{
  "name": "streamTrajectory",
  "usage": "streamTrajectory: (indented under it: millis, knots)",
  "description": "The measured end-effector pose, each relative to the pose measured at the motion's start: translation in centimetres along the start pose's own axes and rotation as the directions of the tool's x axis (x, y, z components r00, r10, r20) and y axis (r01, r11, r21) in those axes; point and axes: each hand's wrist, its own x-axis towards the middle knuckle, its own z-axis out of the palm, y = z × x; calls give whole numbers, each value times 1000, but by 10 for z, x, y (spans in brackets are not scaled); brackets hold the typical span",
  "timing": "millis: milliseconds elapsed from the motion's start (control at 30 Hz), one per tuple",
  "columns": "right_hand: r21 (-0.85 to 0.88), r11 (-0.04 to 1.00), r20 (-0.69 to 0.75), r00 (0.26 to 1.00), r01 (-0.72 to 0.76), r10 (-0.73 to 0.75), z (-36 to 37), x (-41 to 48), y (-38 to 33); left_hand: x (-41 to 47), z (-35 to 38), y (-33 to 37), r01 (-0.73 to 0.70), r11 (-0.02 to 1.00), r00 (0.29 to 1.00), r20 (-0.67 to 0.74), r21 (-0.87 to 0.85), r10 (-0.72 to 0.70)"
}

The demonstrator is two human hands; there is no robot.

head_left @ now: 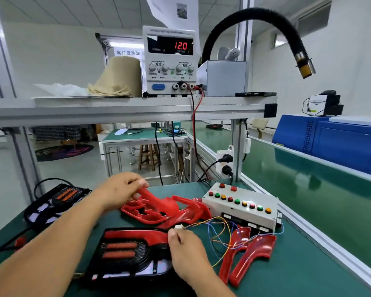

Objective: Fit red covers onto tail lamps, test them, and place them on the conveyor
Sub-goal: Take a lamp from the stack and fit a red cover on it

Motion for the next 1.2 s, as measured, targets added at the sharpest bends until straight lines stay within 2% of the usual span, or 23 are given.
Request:
streamTrajectory:
  millis: [100,167,267,400,533,667,800,933,1200]
  knots:
    - [116,989,-62,993,-93,101,-5,0,-1,-51,-18,-21,60,933,993,-69,-354,-91]
    - [191,976,-131,983,-101,128,-8,2,-1,-87,-18,-33,62,903,987,-106,-424,-118]
    - [196,978,-179,978,-70,106,-11,4,-4,-127,-7,-45,74,917,980,-141,-392,-140]
    - [71,995,-146,986,-67,76,-15,4,-5,-144,5,-51,100,949,975,-160,-299,-153]
    - [27,994,-95,989,-109,111,-16,2,-7,-143,11,-46,49,999,983,-174,-3,-48]
    - [101,988,-42,992,-118,123,-14,-2,-6,-138,21,-44,-11,981,990,-139,191,38]
    - [189,972,81,989,-138,125,-16,-7,-4,-134,23,-50,51,985,967,-255,168,-7]
    - [233,957,136,981,-170,141,-18,-8,-5,-137,27,-48,23,997,919,-394,72,8]
    - [182,968,114,982,-172,153,-17,-9,-5,-136,34,-53,-2,972,951,-299,236,74]
